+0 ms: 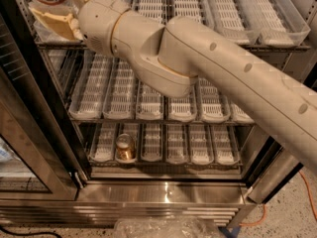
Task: Pick water bottle from top shelf of fridge
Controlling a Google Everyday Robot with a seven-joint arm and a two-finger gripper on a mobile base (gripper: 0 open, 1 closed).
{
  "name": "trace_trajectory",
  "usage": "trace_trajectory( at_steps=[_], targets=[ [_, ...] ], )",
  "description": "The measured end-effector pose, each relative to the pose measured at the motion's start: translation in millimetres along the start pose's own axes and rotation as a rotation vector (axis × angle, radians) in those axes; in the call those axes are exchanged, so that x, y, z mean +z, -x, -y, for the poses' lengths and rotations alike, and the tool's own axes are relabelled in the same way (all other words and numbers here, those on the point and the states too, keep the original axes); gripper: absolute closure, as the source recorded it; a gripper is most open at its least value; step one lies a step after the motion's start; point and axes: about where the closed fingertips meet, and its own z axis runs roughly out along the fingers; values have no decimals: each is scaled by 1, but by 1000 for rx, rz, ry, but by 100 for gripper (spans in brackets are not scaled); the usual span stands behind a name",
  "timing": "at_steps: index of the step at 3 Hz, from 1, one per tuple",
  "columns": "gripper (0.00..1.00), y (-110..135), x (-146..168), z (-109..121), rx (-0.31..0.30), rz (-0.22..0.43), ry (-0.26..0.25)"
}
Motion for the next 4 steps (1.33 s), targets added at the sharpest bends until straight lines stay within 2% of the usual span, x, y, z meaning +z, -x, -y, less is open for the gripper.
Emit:
trace_trajectory(
  at_steps=[1, 2, 3, 4],
  targets=[
    [100, 1, -15, -6, -9, 47, 2],
    [100, 14, -25, -15, -35, 94, 27],
    [100, 18, -34, -25, -48, 100, 52],
    [100, 25, -48, -46, -71, 83, 113]
  ],
)
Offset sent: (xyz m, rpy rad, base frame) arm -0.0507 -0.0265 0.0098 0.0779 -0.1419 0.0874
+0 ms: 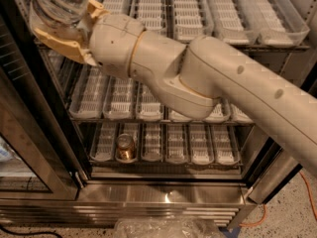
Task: Pick water bottle from top shelf of fridge
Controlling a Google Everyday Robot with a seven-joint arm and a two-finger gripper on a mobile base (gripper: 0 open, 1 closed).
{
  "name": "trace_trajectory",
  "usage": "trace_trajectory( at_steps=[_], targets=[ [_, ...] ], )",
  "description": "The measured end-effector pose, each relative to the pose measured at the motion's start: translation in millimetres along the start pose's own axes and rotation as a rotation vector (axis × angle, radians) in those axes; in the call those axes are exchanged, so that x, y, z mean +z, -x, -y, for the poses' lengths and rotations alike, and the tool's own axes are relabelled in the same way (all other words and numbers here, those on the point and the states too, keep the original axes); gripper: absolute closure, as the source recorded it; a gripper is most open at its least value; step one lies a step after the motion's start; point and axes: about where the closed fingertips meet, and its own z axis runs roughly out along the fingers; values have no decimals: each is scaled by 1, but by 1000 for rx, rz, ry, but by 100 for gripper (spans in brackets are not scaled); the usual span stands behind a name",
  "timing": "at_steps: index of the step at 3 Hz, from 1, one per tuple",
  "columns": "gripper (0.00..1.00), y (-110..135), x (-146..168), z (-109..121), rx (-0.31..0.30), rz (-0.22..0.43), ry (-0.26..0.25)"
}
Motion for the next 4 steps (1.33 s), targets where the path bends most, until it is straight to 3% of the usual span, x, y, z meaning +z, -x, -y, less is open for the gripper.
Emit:
trace_trajectory(
  at_steps=[1, 3, 4],
  targets=[
    [100, 0, -23, -35, 7, -35, 71],
    [100, -13, -72, -77, 51, -116, 106],
    [100, -46, -98, -93, 163, -208, 113]
  ],
)
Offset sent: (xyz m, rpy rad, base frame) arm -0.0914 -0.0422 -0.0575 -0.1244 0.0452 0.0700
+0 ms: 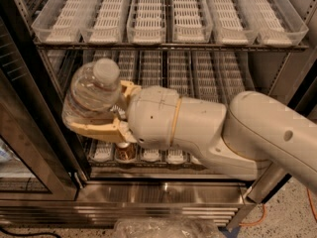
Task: Pick water bottle from top shelf of fridge
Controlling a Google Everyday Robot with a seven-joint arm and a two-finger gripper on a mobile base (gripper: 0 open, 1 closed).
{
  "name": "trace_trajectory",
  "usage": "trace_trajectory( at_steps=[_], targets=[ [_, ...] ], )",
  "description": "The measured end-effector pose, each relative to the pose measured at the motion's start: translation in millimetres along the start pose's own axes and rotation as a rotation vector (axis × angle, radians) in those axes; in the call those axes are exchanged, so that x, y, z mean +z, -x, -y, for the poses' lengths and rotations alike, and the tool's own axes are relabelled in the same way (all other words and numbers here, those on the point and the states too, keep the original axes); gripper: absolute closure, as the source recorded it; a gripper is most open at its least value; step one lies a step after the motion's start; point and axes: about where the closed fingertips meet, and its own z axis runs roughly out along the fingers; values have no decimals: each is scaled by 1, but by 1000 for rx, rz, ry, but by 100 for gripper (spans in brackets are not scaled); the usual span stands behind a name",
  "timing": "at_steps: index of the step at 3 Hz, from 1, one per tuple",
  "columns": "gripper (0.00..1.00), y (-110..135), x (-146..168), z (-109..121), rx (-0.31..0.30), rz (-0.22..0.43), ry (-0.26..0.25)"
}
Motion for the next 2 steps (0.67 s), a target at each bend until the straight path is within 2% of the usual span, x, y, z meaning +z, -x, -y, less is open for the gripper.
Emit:
trace_trajectory(
  at_steps=[1, 2],
  targets=[
    [100, -39, -21, 0, 112, -60, -41],
    [100, -41, -21, 0, 117, -62, -41]
  ],
)
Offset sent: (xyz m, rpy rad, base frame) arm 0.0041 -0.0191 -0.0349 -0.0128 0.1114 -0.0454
